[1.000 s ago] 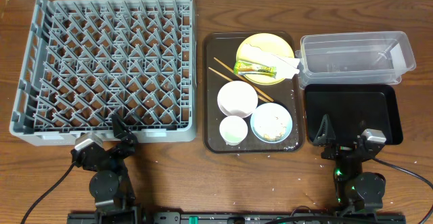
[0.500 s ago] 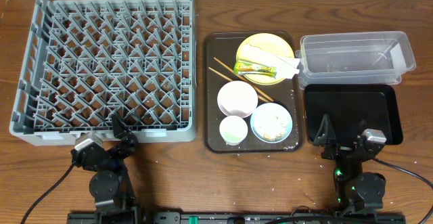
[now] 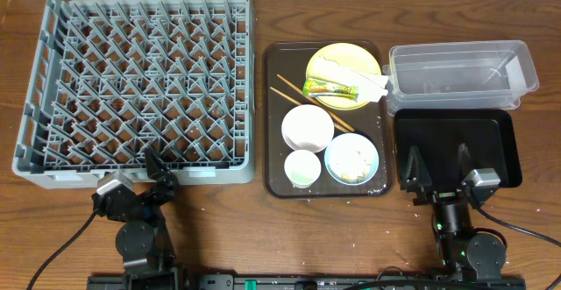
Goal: Sort waste into correct bins and load items into the dishwasher
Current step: 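Reach right gripper to the yellow plate and grasp the snack wrapper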
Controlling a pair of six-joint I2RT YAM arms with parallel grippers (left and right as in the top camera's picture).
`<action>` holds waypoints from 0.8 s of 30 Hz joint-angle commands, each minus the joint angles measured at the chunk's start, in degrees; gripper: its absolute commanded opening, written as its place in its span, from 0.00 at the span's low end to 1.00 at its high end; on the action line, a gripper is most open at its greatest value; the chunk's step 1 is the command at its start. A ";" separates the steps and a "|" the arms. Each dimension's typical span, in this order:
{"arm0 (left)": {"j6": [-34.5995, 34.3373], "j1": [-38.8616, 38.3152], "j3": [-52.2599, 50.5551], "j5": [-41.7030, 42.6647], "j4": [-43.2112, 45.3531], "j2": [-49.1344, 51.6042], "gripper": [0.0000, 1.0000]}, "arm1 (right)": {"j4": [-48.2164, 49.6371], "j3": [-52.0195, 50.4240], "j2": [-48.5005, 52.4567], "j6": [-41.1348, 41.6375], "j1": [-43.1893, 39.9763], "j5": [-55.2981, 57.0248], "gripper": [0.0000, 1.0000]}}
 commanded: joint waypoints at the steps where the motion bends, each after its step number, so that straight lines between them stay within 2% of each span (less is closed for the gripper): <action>1: 0.74 0.31 -1.20 -0.09 -1.92 -0.39 0.92 | 0.20 3.56 -0.11 -0.66 0.46 -2.27 0.99; 4: 0.74 0.31 -1.20 -0.09 -1.92 -0.39 0.92 | 0.20 6.67 1.55 -0.92 0.46 -2.32 0.99; 10: 0.74 0.31 -1.20 -0.09 -1.92 -0.39 0.92 | -0.35 15.54 10.71 -7.26 0.46 -6.75 0.99; 18: 0.74 0.31 -1.20 -0.09 -1.92 -0.39 0.92 | -0.94 31.10 31.41 -9.44 0.46 -14.49 0.99; 24: 0.74 0.31 -1.20 -0.09 -1.92 -0.39 0.92 | -9.94 47.12 48.76 -11.28 0.48 -19.45 0.99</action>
